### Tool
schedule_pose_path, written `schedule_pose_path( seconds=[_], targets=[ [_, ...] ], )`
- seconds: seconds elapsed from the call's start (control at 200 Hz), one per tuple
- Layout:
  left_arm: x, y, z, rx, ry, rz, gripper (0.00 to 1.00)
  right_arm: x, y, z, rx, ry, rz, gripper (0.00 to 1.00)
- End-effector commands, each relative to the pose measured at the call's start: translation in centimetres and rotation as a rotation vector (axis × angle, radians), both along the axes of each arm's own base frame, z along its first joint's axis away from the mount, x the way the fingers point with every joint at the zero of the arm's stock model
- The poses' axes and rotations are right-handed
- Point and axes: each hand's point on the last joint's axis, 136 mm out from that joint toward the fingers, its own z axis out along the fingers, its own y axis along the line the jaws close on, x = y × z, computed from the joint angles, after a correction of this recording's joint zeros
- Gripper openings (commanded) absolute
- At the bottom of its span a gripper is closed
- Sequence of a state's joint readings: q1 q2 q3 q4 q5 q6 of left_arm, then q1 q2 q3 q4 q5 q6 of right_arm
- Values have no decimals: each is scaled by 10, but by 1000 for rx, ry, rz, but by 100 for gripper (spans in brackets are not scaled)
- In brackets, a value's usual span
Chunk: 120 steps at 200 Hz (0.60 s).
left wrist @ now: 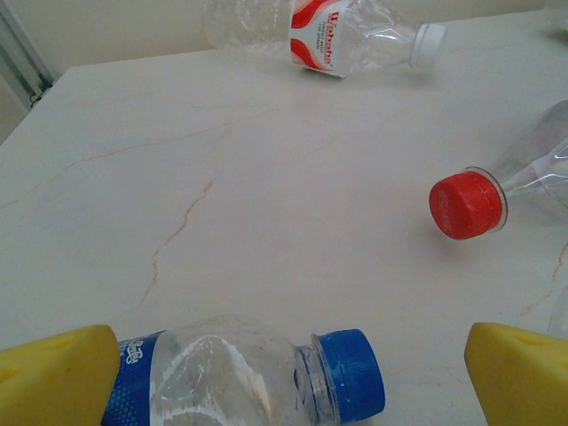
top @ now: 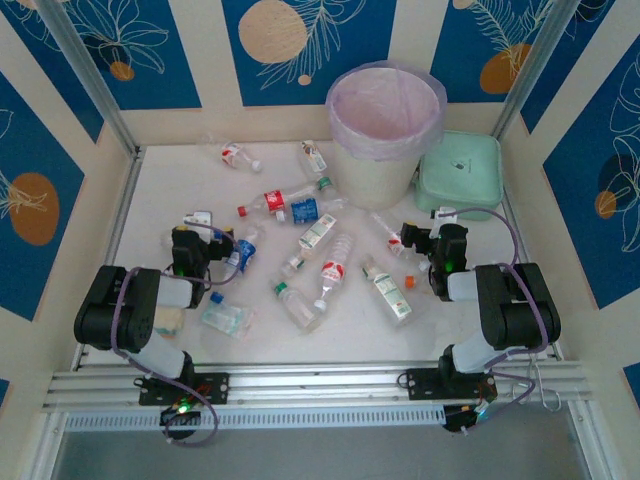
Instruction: Put the plastic bottles in the bin
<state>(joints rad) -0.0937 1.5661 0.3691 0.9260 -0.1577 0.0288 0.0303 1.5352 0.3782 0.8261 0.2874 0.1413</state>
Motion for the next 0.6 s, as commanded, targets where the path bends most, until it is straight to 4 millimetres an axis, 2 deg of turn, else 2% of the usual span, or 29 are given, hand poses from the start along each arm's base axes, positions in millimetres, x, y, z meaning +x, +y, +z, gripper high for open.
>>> schedule_pose_path(
  seconds=[0.0, 0.065, 0.19, 0.245, 0.335, 0.405, 0.49, 0.595],
  targets=[
    [3, 7, 23, 5, -24, 36, 99, 8, 1, 22, 15, -37, 11, 99],
    [0, 12, 42, 10, -5, 65, 100, 10, 8, 32, 12, -22, 49, 99],
    [-12, 15, 93, -48, -35, 102, 100, 4, 7, 48, 57, 112, 16, 99],
    [-22, 16, 100, -79, 38, 124, 99, -3, 8, 53, 42, 156, 4, 99],
    [-42, 10, 97, -100, 199, 128, 99, -26, 5, 56, 65, 287, -39, 99],
    [-63, 0, 82, -96, 360, 109, 100, -51, 4, 54, 153, 421, -94, 99],
    [-87, -17, 63, -53, 514, 56, 99, -73, 21, 59, 238, 502, -29, 99],
    [-111, -33, 41, 16, 642, 8, 99, -96, 30, 66, 322, 557, -21, 99]
  ],
)
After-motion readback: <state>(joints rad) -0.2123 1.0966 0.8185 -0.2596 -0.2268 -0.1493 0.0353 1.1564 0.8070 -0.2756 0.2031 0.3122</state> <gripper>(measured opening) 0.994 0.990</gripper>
